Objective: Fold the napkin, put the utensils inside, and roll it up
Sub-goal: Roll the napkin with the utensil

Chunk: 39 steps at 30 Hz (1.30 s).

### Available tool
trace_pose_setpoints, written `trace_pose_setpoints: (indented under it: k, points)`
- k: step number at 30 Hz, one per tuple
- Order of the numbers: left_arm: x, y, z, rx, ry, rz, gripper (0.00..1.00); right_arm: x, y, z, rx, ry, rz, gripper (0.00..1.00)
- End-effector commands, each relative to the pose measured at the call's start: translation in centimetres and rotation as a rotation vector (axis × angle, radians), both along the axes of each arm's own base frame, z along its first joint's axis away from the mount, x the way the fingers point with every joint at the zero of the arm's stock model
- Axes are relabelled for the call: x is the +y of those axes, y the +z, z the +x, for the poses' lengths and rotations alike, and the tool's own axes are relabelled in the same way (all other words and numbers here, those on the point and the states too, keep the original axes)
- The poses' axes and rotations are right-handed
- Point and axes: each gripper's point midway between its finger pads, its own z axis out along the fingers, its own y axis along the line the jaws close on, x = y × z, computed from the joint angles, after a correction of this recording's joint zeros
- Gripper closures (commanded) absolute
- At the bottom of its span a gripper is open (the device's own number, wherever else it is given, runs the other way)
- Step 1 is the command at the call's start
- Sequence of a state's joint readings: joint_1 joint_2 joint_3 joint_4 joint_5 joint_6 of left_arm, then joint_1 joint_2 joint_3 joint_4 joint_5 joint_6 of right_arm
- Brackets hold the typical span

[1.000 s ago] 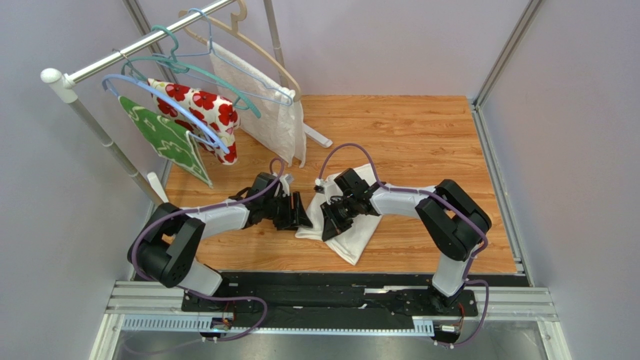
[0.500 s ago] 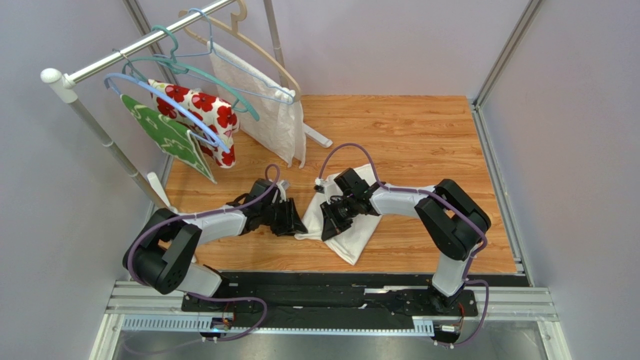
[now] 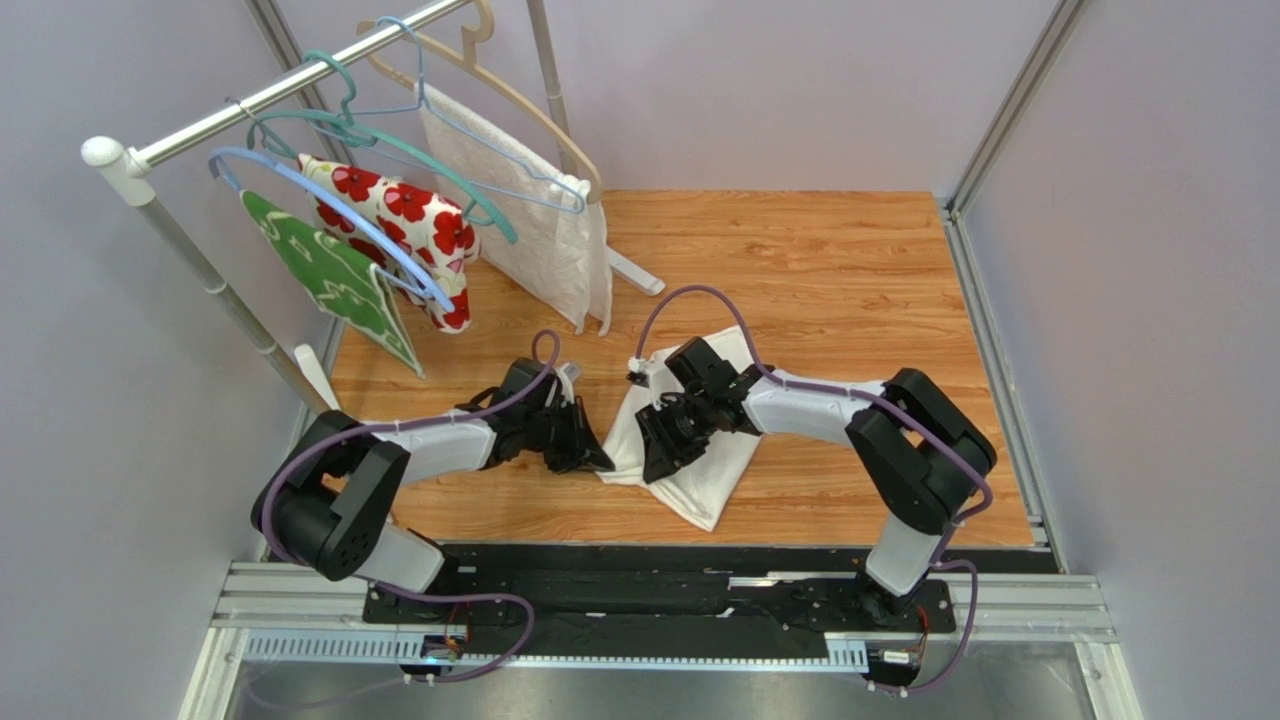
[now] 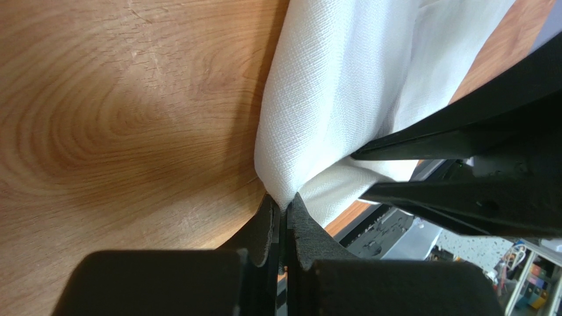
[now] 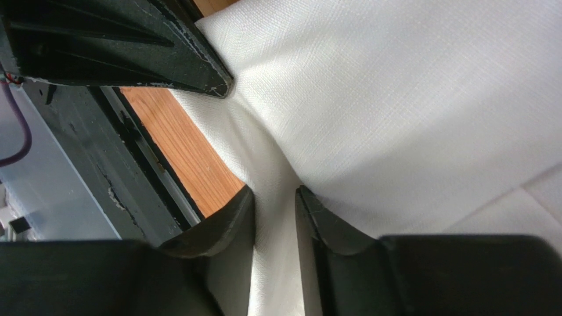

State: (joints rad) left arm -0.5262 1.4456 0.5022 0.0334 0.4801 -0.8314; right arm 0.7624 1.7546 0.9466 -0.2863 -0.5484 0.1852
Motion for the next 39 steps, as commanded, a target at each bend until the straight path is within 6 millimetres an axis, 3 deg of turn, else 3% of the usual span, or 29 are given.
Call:
trace_pose_setpoints:
  k: [1,4,6,7,8,13,15,22,30,32,39]
  points:
    - [-0.2,0.7,0.4,0.019,-0.047,-0.007,1.0,0.0,4.7,1.7,-0.182,-0.019,-0.009,0.58]
    - [-0.2,0.7,0.4,0.044,-0.074,-0.012,1.0,-0.1,6.7,1.4,-0.277,-0.011,-0.031,0.49]
    - [-0.1,0.7,0.6,0.061,-0.085,-0.007,1.0,-0.4,7.0,1.8,-0.355,-0.026,-0.069,0.48]
    - [0.0,0.7,0.7,0.058,-0.099,-0.004,1.0,-0.1,7.5,1.2,-0.395,-0.017,-0.068,0.37]
    - [0.0,0.8,0.7,0.059,-0.104,-0.003,1.0,0.1,7.6,1.5,-0.434,-0.022,-0.068,0.25]
    - [-0.1,0.7,1.1,0.082,-0.128,-0.004,1.0,0.3,6.3,1.1,-0.552,-0.024,-0.107,0.18]
    - [-0.1,0.5,1.2,0.098,-0.131,-0.011,1.0,0.3,5.7,1.6,-0.596,-0.039,-0.129,0.18]
    - [0.0,0.2,1.4,0.143,-0.141,-0.041,1.0,1.2,2.9,-0.2,-0.695,0.045,-0.196,0.18]
    - [0.1,0.0,1.5,0.153,-0.138,-0.036,1.0,1.4,0.9,-0.2,-0.755,0.059,-0.279,0.22]
    - [0.2,0.0,1.6,0.151,-0.134,-0.033,1.0,0.7,-0.2,0.0,-0.751,0.062,-0.333,0.26]
    - [0.3,0.1,1.8,0.145,-0.132,-0.032,1.0,-0.1,-0.7,0.1,-0.837,0.059,-0.419,0.42]
